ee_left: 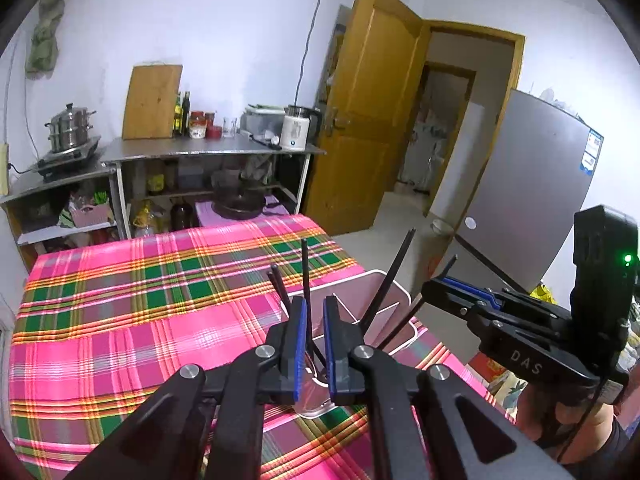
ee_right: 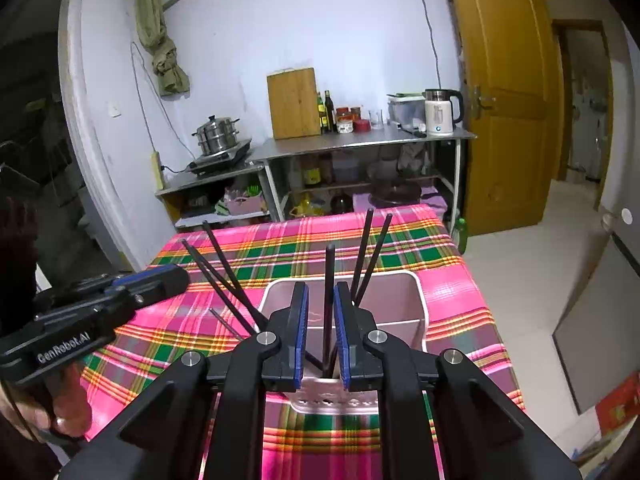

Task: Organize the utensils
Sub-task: 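Lower both held chopsticks into the pink holder and open both tools, then grasp a loose wooden chopstick with the left tool while the right tool grasps a metal one, then lift the wooden chopstick upright with the left tool while the right tool lifts its metal chopstick, then lower the left tool's wooden chopstick into the holder while the right tool lowers its chopstick in, then open both tools to release the chopsticks and pull back from the holder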

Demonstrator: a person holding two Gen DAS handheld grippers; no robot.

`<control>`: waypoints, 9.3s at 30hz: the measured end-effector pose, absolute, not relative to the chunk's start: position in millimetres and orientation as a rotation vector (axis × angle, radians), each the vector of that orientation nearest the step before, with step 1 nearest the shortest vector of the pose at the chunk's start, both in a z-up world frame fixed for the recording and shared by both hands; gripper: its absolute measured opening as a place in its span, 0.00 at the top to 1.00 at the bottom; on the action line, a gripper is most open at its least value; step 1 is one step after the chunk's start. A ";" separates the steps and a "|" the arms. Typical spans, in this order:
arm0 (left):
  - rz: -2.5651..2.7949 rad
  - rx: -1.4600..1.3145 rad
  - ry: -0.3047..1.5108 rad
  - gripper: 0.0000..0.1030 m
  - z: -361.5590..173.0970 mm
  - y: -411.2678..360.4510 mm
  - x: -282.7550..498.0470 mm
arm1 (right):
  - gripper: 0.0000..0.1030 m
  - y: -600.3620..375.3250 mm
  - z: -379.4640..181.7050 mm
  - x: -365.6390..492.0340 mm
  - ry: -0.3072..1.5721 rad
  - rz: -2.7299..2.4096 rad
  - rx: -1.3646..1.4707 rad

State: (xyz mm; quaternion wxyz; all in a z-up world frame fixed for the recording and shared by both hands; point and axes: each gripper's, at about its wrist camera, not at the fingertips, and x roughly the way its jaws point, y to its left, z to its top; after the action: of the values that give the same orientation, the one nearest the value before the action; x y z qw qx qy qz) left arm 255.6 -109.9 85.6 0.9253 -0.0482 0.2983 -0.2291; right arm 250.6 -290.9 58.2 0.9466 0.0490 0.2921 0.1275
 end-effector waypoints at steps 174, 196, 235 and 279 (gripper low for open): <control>-0.473 -0.139 0.675 0.95 95.9 -79.8 214.0 | 0.95 -265.3 71.0 197.7 0.617 0.351 0.146; -0.470 -0.111 0.599 0.95 121.6 -124.6 284.4 | 0.95 -282.7 92.7 253.4 0.540 0.280 0.138; -0.460 -0.095 0.610 0.93 94.4 -112.4 258.2 | 0.88 -275.6 65.6 244.0 0.587 0.258 0.076; -0.440 -0.061 0.606 0.81 6.1 -84.8 74.2 | 0.87 -258.6 -5.5 60.8 0.591 0.188 0.026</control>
State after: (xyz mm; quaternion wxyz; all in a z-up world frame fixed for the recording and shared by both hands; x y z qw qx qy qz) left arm 74.2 -84.8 6.1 0.9303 -0.0297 0.2958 -0.2147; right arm 60.8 -258.6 -5.5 0.9522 0.0128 0.2908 0.0923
